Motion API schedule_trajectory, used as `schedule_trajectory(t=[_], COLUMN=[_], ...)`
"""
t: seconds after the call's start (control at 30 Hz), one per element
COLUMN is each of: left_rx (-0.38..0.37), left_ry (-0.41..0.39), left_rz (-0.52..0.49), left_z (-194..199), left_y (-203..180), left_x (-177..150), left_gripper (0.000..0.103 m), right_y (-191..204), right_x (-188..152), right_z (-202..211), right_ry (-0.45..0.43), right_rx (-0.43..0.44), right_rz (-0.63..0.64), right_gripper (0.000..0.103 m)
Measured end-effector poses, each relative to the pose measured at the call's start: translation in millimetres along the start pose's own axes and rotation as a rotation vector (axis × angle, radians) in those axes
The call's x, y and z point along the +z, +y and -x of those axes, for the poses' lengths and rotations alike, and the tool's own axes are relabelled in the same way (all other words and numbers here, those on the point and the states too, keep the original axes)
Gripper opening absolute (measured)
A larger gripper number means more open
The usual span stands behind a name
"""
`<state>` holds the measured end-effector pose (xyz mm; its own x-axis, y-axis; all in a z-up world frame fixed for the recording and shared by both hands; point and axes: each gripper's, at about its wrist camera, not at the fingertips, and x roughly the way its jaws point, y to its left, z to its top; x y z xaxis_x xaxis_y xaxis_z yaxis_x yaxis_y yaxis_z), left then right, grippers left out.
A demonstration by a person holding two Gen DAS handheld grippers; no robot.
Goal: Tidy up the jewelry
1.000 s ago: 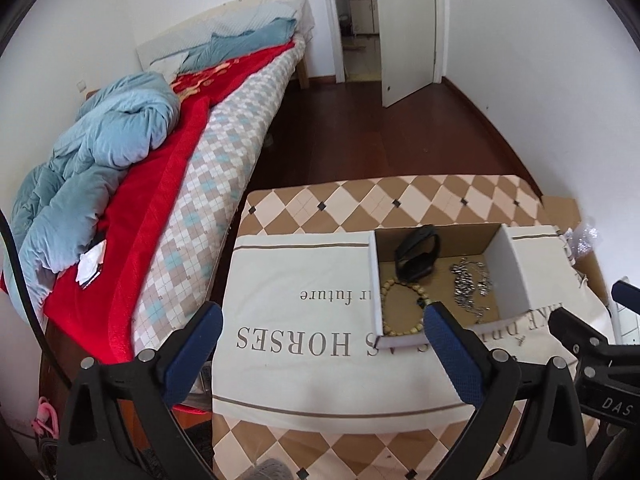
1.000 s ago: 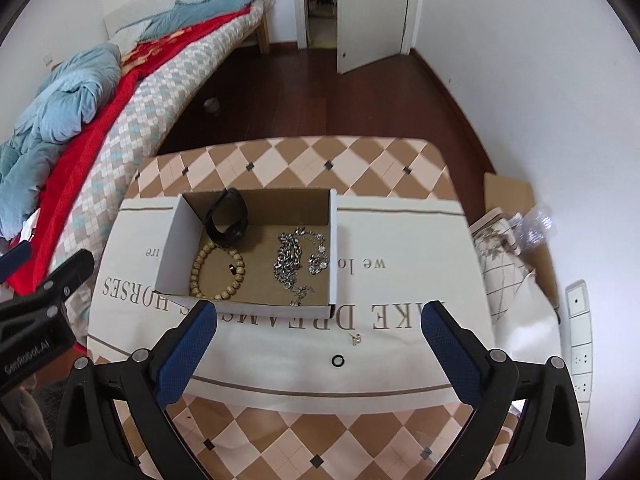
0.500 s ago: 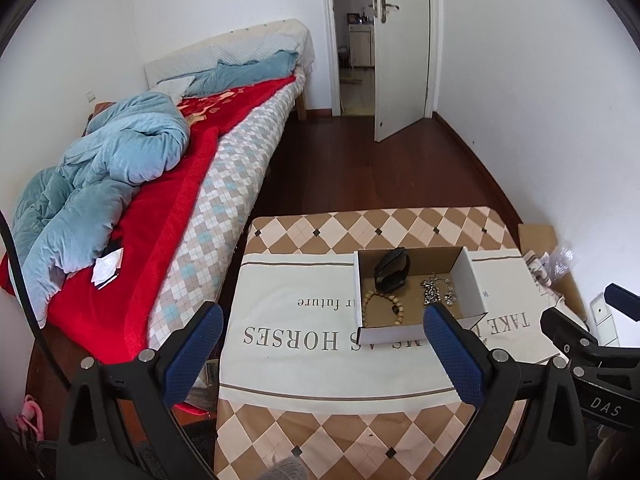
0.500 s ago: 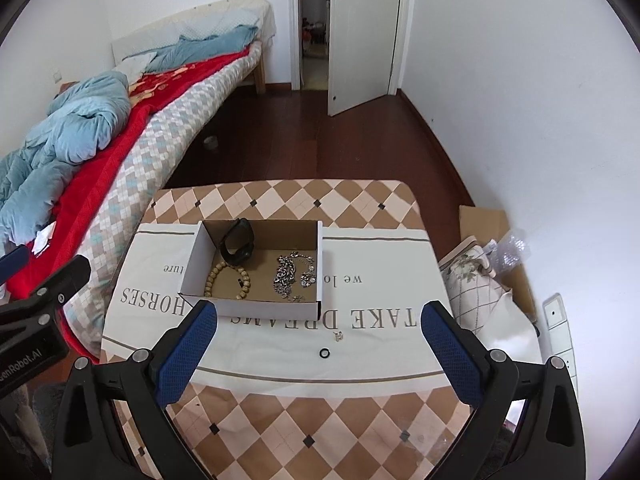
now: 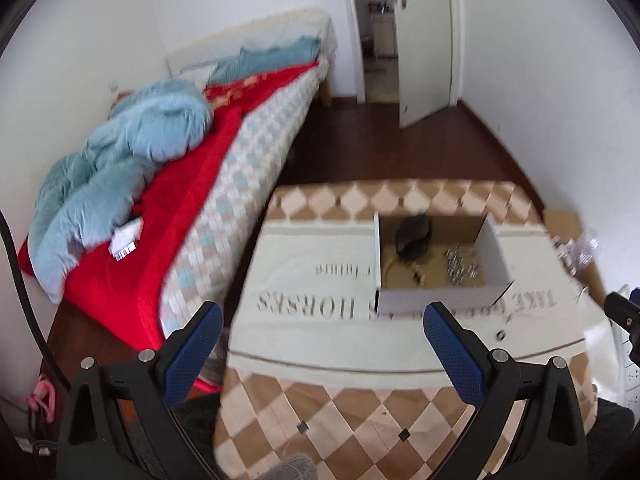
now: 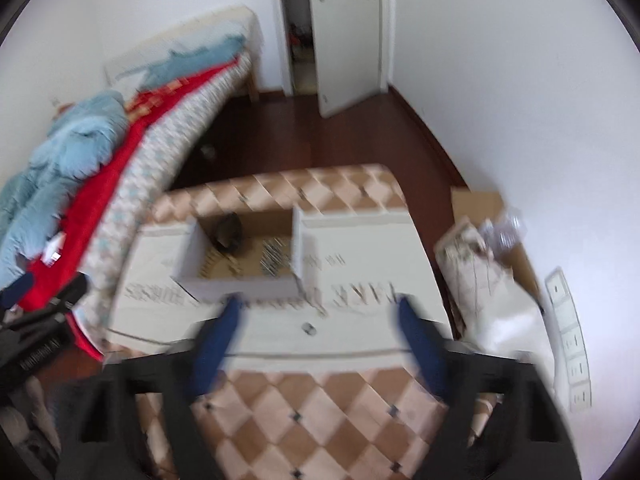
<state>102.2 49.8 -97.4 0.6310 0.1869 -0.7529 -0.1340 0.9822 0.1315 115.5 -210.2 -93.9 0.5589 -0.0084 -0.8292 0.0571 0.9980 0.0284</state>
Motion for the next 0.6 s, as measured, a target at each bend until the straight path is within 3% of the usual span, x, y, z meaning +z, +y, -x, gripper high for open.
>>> schedule_trajectory(t=[0.27,0.6], left_rx=[0.087,0.136], left_ry=[0.135,0.228], left_rz=[-0.035,-0.074], left_z=[-76.4,-130.6], left_y=[-32.2,-42.0], left_x=[-28.2,-34.2], left_gripper=[0.102,0.102], right_y=[-37.2,-1.4], right_x=[-30.4,-22.9], right_z=[-110.8,-191.0], right_ry=[0.122,0.166], right_rx=[0.066,0.136], right_rz=[-0.07,0.003], right_gripper=[0.059,0.045])
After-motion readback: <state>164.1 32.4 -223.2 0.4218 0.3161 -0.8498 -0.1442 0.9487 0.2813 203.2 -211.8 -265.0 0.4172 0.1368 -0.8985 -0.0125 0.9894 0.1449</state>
